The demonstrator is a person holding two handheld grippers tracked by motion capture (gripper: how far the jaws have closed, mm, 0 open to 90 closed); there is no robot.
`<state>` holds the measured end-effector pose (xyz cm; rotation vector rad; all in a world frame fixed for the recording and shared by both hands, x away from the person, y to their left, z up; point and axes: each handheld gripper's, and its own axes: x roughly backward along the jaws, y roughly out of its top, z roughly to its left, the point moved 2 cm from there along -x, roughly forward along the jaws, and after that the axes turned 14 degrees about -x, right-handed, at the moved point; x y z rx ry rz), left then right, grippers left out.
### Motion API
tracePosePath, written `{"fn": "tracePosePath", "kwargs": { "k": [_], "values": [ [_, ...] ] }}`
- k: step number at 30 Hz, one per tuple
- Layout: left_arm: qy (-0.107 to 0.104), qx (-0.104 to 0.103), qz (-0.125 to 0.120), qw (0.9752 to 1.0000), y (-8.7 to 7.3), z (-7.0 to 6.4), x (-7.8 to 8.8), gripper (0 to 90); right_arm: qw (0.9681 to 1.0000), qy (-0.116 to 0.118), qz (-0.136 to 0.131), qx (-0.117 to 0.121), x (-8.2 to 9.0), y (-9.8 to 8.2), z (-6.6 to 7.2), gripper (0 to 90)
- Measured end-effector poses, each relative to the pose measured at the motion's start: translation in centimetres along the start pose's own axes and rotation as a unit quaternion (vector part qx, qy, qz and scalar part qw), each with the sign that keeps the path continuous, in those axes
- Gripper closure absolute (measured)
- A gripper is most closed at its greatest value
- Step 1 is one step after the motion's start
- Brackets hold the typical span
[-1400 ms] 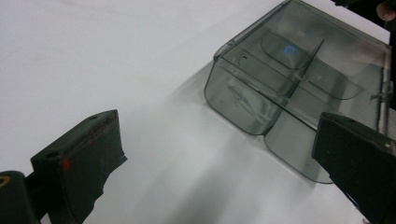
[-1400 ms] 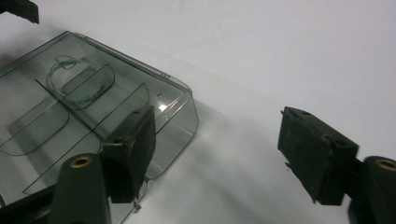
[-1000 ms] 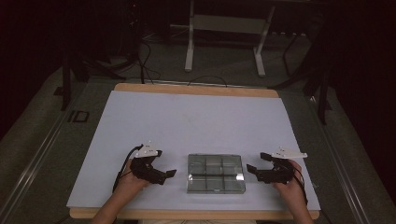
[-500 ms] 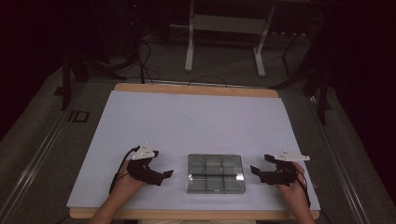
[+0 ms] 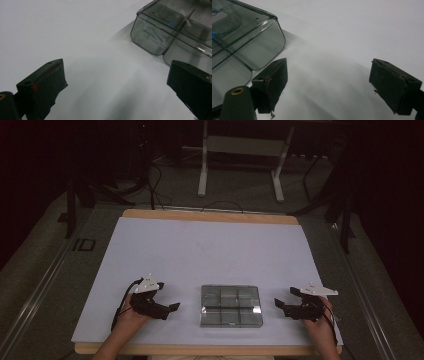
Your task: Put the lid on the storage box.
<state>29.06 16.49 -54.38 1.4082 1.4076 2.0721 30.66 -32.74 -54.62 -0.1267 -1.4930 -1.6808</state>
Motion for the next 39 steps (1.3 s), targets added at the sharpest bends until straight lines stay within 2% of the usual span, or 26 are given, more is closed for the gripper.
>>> {"fn": "tracePosePath", "kwargs": {
  "k": [24,31,39],
  "values": [
    [0.034,0.023,0.008,0.9991,-2.4,1.2,2.2,2.1,0.9993,-0.026,-0.017,-0.022,1.2,-0.7,-1.7,15.1],
    [0.049,0.025,0.007,0.9984,-2.5,1.3,2.4,2.1,0.9990,-0.031,-0.022,-0.024,1.5,-0.8,-2.1,15.1],
    [0.074,0.036,-0.003,0.9966,-3.0,1.8,3.0,2.1,0.9982,-0.037,-0.035,-0.031,1.9,-0.9,-2.4,15.0]
  ]
}}
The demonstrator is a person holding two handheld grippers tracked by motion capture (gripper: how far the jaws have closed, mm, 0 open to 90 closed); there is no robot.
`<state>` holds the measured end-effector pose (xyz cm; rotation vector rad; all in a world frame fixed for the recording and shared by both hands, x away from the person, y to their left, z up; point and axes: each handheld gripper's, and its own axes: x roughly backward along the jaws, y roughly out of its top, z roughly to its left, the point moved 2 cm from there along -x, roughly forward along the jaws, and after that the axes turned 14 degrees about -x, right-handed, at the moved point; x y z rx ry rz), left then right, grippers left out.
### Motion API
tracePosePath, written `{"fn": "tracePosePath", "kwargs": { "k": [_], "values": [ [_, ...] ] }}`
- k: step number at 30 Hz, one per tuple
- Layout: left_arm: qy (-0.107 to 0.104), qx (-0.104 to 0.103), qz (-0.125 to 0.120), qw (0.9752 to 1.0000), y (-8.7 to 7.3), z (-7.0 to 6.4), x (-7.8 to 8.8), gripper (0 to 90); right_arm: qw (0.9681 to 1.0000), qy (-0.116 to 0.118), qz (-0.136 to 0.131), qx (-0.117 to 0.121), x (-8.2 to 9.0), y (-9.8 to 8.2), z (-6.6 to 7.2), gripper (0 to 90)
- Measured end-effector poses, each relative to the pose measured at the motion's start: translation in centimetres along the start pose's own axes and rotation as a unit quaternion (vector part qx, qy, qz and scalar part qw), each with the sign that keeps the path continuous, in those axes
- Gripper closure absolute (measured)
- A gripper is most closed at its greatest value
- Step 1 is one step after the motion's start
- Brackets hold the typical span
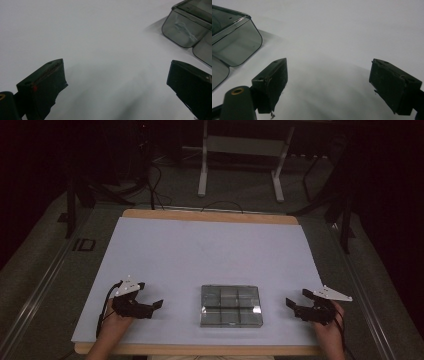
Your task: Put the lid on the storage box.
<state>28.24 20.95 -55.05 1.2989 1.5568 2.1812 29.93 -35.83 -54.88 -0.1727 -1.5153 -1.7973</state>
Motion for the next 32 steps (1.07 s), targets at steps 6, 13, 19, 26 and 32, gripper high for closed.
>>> {"fn": "tracePosePath", "kwargs": {
  "k": [6,13,19,26,32],
  "values": [
    [0.023,0.007,-0.005,0.9997,-0.49,0.45,0.27,2.1,0.9998,-0.013,-0.017,0.005,0.21,-0.16,0.12,14.7],
    [0.048,0.008,-0.012,0.9988,-0.69,0.48,0.39,2.1,0.9992,-0.025,-0.032,-0.006,0.37,-0.23,-0.02,14.0],
    [0.065,0.011,-0.022,0.9976,-0.76,0.40,0.61,2.1,0.9983,-0.033,-0.046,-0.014,0.52,-0.31,-0.12,14.1],
    [0.078,0.018,-0.027,0.9964,-0.87,0.48,0.76,2.1,0.9977,-0.053,-0.041,-0.012,0.30,-0.33,-0.06,14.3],
    [0.079,0.032,-0.031,0.9959,-0.96,0.70,0.83,2.1,0.9970,-0.058,-0.043,-0.027,0.31,-0.28,-0.31,14.4]
  ]
}}
